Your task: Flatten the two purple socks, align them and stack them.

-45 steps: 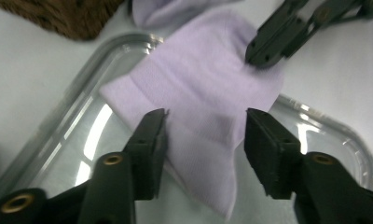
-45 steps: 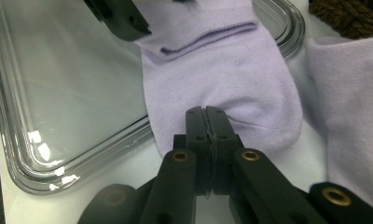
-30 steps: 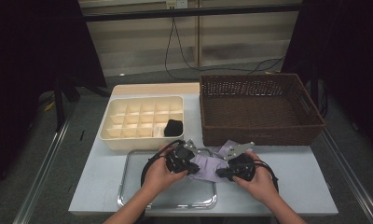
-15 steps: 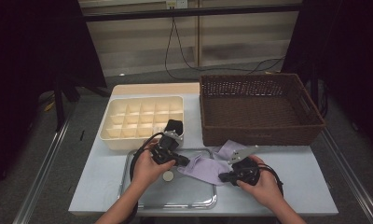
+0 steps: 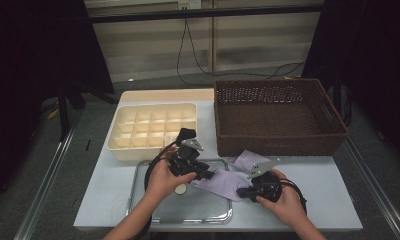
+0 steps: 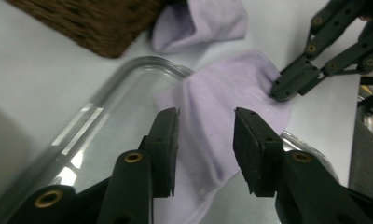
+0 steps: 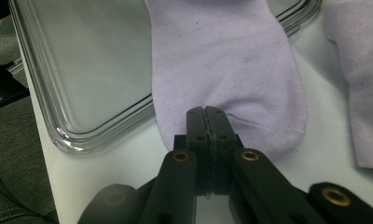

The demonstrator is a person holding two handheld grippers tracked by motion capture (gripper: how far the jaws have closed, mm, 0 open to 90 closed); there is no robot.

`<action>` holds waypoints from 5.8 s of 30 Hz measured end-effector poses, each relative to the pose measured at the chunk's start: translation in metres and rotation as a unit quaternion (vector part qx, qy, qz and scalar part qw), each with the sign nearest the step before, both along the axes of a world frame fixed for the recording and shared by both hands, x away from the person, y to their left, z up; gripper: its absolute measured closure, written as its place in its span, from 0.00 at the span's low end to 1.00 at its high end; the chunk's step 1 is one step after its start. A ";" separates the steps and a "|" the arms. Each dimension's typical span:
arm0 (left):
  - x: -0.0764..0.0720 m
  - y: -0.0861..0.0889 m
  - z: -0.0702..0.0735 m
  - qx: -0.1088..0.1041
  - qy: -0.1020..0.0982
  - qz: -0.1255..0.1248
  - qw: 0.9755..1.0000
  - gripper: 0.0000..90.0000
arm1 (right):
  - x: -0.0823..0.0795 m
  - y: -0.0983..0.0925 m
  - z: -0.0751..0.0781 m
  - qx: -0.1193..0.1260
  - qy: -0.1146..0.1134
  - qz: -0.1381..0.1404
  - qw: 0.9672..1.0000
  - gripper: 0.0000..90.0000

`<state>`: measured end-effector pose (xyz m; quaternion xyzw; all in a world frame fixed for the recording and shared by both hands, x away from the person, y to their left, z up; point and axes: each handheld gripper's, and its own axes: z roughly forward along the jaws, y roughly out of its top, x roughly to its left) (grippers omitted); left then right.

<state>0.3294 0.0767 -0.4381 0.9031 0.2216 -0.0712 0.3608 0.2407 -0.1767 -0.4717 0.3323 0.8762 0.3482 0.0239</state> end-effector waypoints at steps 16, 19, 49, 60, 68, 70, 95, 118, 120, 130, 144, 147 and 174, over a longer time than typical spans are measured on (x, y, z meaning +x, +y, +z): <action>0.012 0.006 -0.011 0.032 0.035 0.035 0.998 0.91 | -0.005 -0.010 0.000 0.008 0.005 0.001 1.000 1.00; 0.014 0.010 -0.011 0.016 0.048 0.051 0.997 0.91 | -0.007 -0.015 0.002 0.002 0.010 0.003 1.000 1.00; 0.014 0.019 -0.022 0.048 0.020 0.038 0.998 0.66 | 0.006 0.010 -0.001 -0.019 -0.043 0.001 0.999 0.91; -0.002 0.010 -0.018 0.070 0.056 0.008 0.996 0.92 | 0.002 -0.004 0.005 -0.024 0.004 0.019 1.000 1.00; -0.002 0.021 -0.014 0.052 0.035 0.012 0.998 0.67 | 0.015 -0.028 0.020 0.006 -0.028 -0.031 0.999 0.76; -0.003 0.023 -0.015 0.039 0.031 0.027 0.998 0.61 | 0.021 -0.038 0.022 0.010 -0.034 -0.063 0.997 0.70; 0.000 0.027 -0.012 0.010 0.019 0.036 0.999 0.43 | 0.043 -0.058 0.013 0.005 -0.029 -0.109 0.994 0.97; 0.008 -0.008 -0.011 -0.002 0.015 -0.005 1.000 0.42 | 0.009 -0.057 0.017 -0.009 -0.043 -0.056 0.997 0.97; 0.008 -0.010 -0.012 -0.003 0.015 -0.005 1.000 0.42 | 0.008 -0.065 0.018 -0.013 -0.043 -0.068 0.997 0.97; 0.008 -0.020 -0.011 -0.008 0.015 -0.014 1.000 0.42 | 0.003 -0.074 0.016 0.005 -0.043 -0.078 0.996 0.97; 0.007 -0.038 -0.009 -0.025 0.015 -0.032 0.999 0.40 | -0.007 -0.048 0.018 0.001 -0.051 -0.022 0.998 0.94; 0.005 -0.042 -0.010 -0.024 0.015 -0.033 0.999 0.40 | -0.009 -0.044 0.016 0.002 -0.050 -0.015 0.999 0.94; 0.000 -0.061 -0.019 -0.001 0.015 -0.077 0.997 0.77 | -0.010 -0.030 0.007 -0.010 -0.034 0.011 0.999 0.94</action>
